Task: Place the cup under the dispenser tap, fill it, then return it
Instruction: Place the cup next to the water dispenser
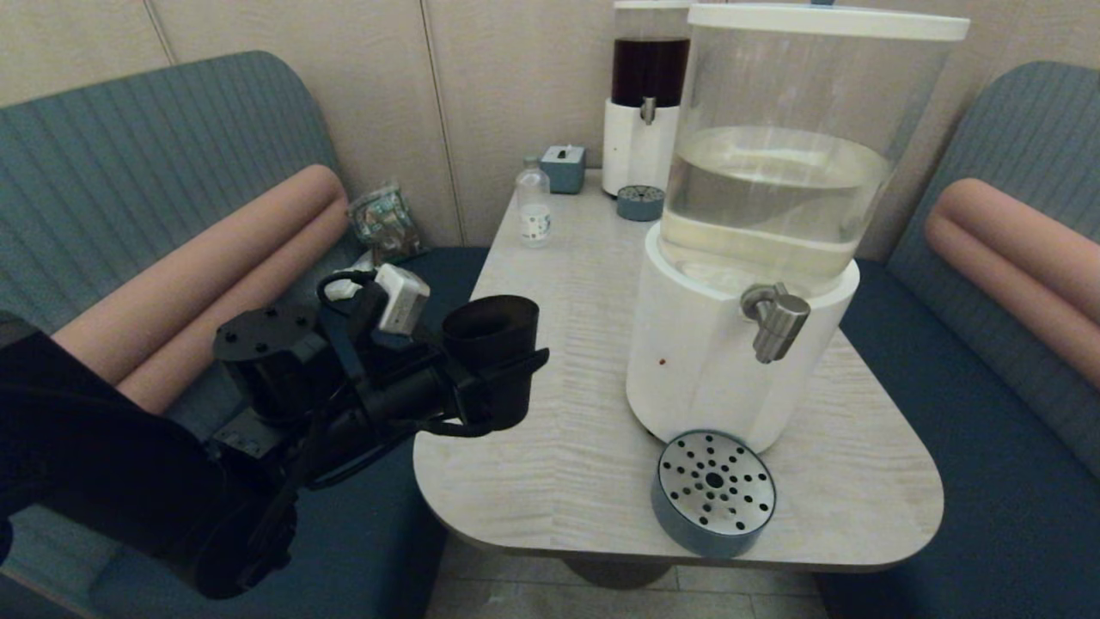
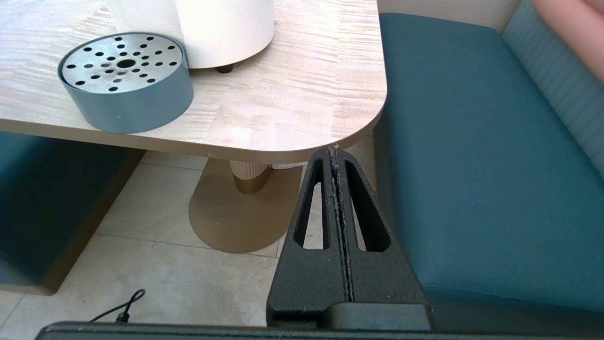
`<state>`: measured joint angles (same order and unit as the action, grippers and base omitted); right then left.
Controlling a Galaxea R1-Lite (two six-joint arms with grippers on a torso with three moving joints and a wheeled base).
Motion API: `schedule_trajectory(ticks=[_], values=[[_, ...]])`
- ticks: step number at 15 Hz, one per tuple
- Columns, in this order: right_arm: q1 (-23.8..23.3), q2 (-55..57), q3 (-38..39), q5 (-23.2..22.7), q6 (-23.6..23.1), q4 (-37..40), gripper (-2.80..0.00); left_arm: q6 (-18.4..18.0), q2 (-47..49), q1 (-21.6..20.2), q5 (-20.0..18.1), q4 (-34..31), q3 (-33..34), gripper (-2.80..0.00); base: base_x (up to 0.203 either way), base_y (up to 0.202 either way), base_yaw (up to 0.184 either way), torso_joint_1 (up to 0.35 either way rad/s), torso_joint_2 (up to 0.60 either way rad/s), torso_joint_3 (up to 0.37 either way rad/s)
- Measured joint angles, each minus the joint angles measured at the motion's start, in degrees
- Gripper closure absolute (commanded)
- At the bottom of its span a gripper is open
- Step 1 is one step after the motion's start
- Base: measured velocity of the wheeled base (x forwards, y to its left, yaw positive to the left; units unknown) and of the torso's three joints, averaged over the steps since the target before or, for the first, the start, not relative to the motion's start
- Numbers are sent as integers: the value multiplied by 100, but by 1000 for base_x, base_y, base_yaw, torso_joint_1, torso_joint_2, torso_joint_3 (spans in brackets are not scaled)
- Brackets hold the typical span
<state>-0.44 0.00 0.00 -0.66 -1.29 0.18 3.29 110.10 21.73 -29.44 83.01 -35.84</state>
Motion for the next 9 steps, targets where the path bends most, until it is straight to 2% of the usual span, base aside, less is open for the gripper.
schedule_trajectory(ticks=[3,9], values=[[0,0,0,0,-1,0,0,382,497,-366,14,387,-361,0,0,0,0,0,0,0],[0,0,0,0,0,2,0,484,1725,-567,37,417,-1488,0,0,0,0,0,0,0]])
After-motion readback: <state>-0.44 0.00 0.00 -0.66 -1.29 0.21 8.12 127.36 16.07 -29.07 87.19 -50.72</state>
